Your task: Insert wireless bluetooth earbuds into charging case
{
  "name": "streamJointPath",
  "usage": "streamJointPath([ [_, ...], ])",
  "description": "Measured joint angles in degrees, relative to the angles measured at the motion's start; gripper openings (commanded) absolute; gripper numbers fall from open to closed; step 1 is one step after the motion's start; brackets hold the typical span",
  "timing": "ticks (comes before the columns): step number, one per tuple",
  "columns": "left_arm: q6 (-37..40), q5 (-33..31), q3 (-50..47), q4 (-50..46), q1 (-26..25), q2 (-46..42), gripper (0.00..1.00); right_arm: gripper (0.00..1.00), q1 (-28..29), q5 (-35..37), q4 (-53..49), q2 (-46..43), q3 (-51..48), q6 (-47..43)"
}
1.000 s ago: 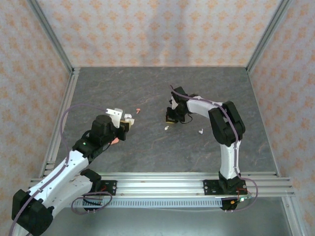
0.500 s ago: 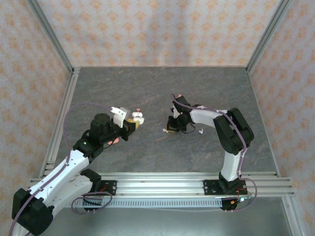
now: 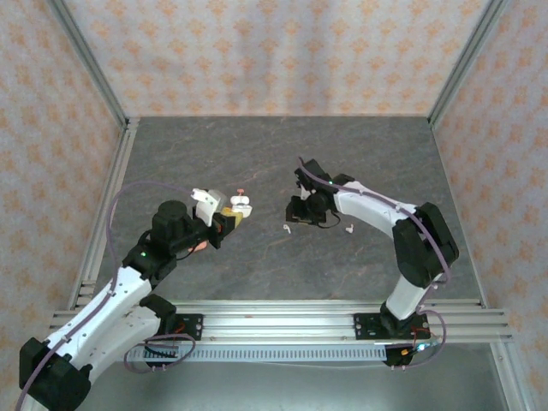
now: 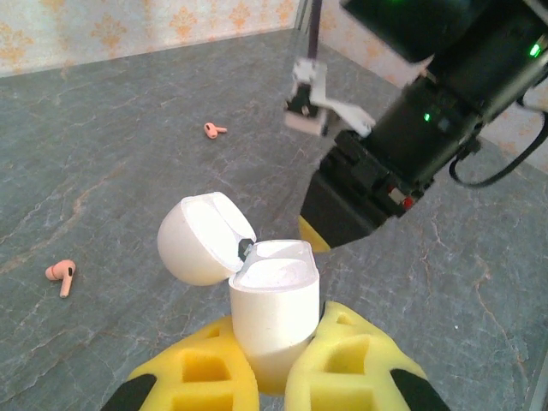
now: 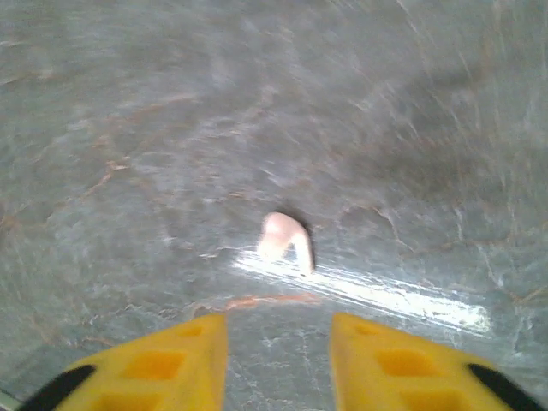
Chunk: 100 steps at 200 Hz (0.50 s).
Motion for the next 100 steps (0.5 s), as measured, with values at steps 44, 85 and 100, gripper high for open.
streamJointPath([
  [44, 0.15, -0.04, -0.66, -0.42, 0.0, -2.1, 0.0, 0.5, 5.11, 6.03, -8.96, 6.97, 12.37, -6.64],
  [85, 2.03, 0.24, -0.74, -3.32, -0.11, -2.49, 0.0, 0.51, 7.54, 9.51, -14.53, 16.26, 17.53, -11.21],
  [100, 2.54, 0.24, -0.98, -3.87, -0.11, -2.97, 0.0, 0.51, 7.54, 10.58, -16.44, 17.57, 18.58, -12.26],
])
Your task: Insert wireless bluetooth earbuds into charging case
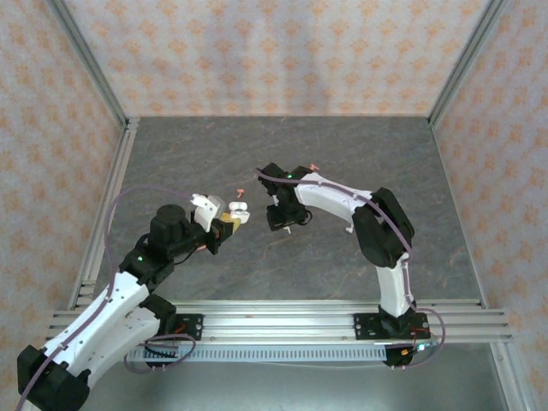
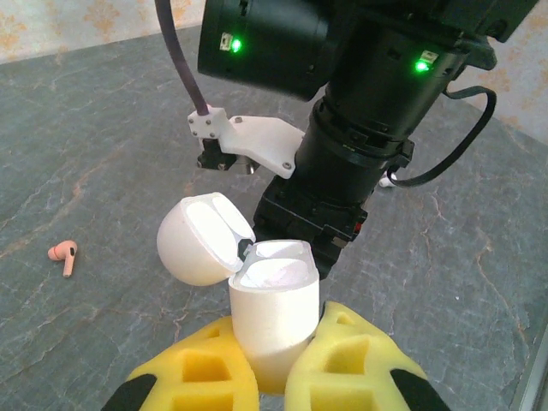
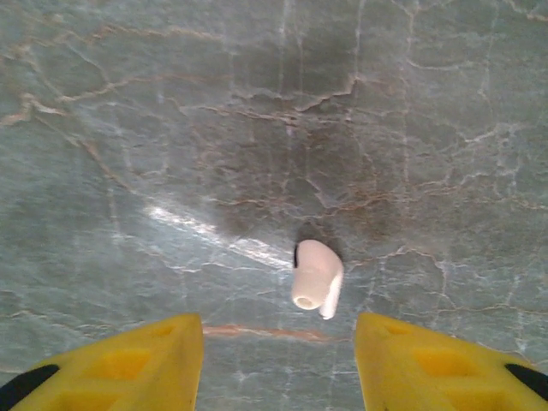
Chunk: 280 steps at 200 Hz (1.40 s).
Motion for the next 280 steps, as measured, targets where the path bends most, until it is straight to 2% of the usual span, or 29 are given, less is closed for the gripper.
streamJointPath([
  [38, 0.0, -0.39, -2.4, 0.07, 0.0, -3.32, 0.0, 0.5, 0.0, 1.66, -2.27, 2.6, 3.69, -1.79],
  [92, 0.0, -0.46, -2.64, 0.46, 0.0, -3.41, 0.0, 0.49, 0.28, 1.7, -3.91, 5.66, 5.18, -3.02],
  [141, 0.42, -0.07, -3.08, 1.57, 0.0, -3.41, 0.0, 0.4, 0.37, 2.95, -4.98, 7.93, 5.84, -3.82],
  [183, 0.52, -0.28, -3.19, 1.81, -0.37, -3.41, 0.0, 0.22, 0.37, 3.45, -5.01, 8.35, 5.95, -4.35],
  [205, 0.48, -0.28, -4.11, 2.58, -0.37, -3.56, 0.0, 0.16, 0.37, 3.58, -4.94, 8.33, 5.95, -4.35],
  [246, 0.48, 0.13, -6.32, 4.85, -0.37, -5.33, 0.0, 0.14, 0.37, 3.54, -3.15, 6.62, 3.91, -4.2],
  [280, 0.83, 2.86, -6.34, 7.87, -0.76, -5.16, 0.0, 0.13, 0.31, 3.28, 1.25, -0.55, -2.05, -3.34],
])
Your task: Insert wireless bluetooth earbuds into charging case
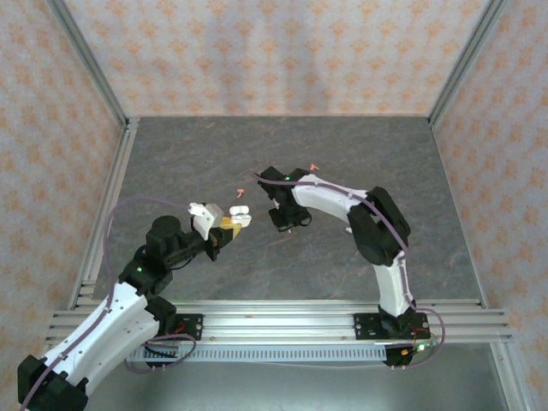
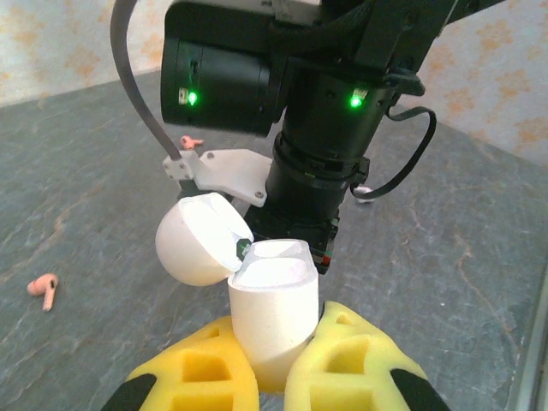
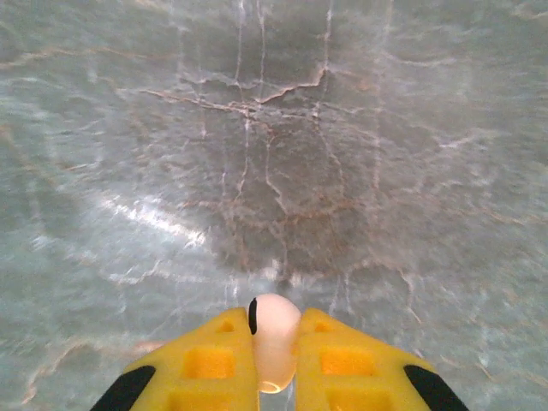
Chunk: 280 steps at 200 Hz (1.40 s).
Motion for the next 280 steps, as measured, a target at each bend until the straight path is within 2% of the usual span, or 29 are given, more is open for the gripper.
streamJointPath([
  [40, 0.22, 2.23, 0.0, 5.16, -1.07, 2.51, 0.0, 0.13, -0.11, -0.61, 9.22, -14.6, -6.71, 0.9],
  [86, -1.22, 2.64, 0.02, 11.45, -1.86, 5.64, 0.0, 0.13, -0.11, -2.14, 25.05, -32.92, -17.22, 1.49],
  [124, -3.56, 2.64, 0.28, 16.55, -2.45, 7.87, 0.0, 0.16, -0.2, -7.3, 39.32, -44.0, -25.55, 2.23],
  [201, -6.51, 2.84, 3.82, 22.4, -4.85, 12.09, 0.0, 0.15, 1.2, -19.39, 56.72, -45.68, -28.28, 3.23],
  [280, -10.16, 2.82, 4.11, 26.93, -5.57, 12.07, 0.0, 0.15, 1.2, -24.87, 63.56, -45.07, -30.12, 5.07],
])
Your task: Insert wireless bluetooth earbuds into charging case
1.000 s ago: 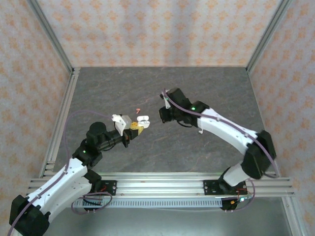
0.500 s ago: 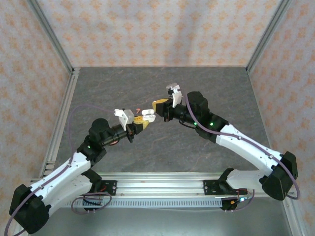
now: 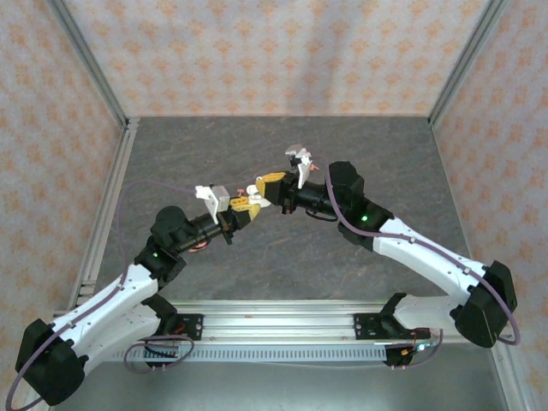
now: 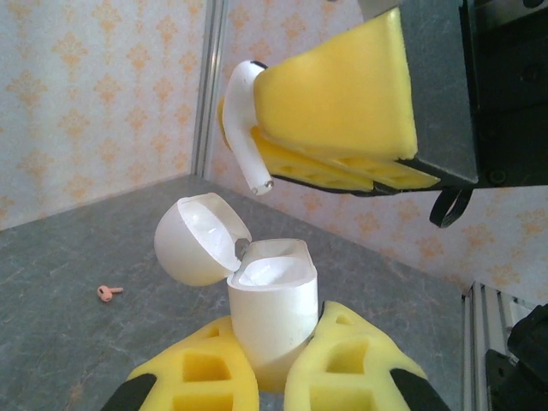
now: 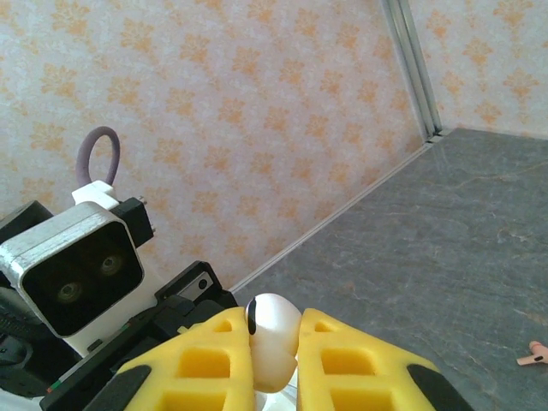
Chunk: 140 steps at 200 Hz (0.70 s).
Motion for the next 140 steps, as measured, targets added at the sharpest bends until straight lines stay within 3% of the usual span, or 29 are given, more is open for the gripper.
streamJointPath([
  [140, -1.07, -0.44, 1.25, -0.22, -0.79, 0.35, 0.0, 0.13, 1.88, -1.01, -1.9, 0.48, -0.11, -3.43],
])
